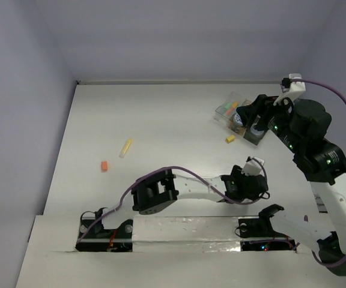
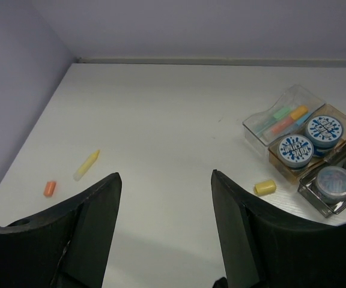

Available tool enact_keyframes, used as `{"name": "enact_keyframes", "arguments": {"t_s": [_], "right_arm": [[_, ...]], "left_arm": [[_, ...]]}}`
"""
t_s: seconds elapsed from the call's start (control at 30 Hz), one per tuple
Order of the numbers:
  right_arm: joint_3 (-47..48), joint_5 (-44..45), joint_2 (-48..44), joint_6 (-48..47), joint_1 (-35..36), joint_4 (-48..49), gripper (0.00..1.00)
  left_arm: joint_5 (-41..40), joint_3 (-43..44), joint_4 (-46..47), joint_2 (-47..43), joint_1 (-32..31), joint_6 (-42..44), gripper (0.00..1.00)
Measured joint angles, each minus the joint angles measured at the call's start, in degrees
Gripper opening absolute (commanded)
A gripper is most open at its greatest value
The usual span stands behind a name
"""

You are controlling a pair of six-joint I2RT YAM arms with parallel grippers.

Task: Sort the stationery into containers
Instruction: Pick up the pen from the center of the board.

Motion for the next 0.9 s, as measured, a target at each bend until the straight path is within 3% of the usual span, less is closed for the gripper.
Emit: {"name": "enact_keyframes", "arguments": {"t_s": [0.33, 0.43, 0.47, 0.6, 0.7, 0.9], "right_arm": [[-3.4, -3.2, -2.6, -0.1, 0.0, 0.5, 0.67], [-4.2, -3.6, -3.0, -0.1, 0.0, 0.5, 0.67], [-4.4, -3.7, -3.2, -0.1, 0.0, 0.6, 0.67], [-5.0, -4.0, -3.9, -0.1, 0.0, 0.7, 0.67], [-6.4, -4.1, -4.6, -0.1, 0.0, 1.1, 0.67], [-11.2, -5.6, -4.4, 0.3, 0.0, 2.5, 0.69]], "left_arm": [[-6.1, 4.0, -8.7, 4.6, -2.4, -2.8, 0.46], [-7.5, 4.7, -9.4, 5.2, -2.4, -3.1, 0.27], [-7.9, 5.2, -9.5, 5.6, -2.4, -3.1, 0.27], [-9.2, 4.5, -8.5, 5.7, -2.0, -3.6, 0.10], [-11.0, -3.0, -4.6, 1.8, -1.3, -4.6, 0.03], [-13.2, -25.8, -1.9, -13.2, 4.4, -7.6, 0.00]]}}
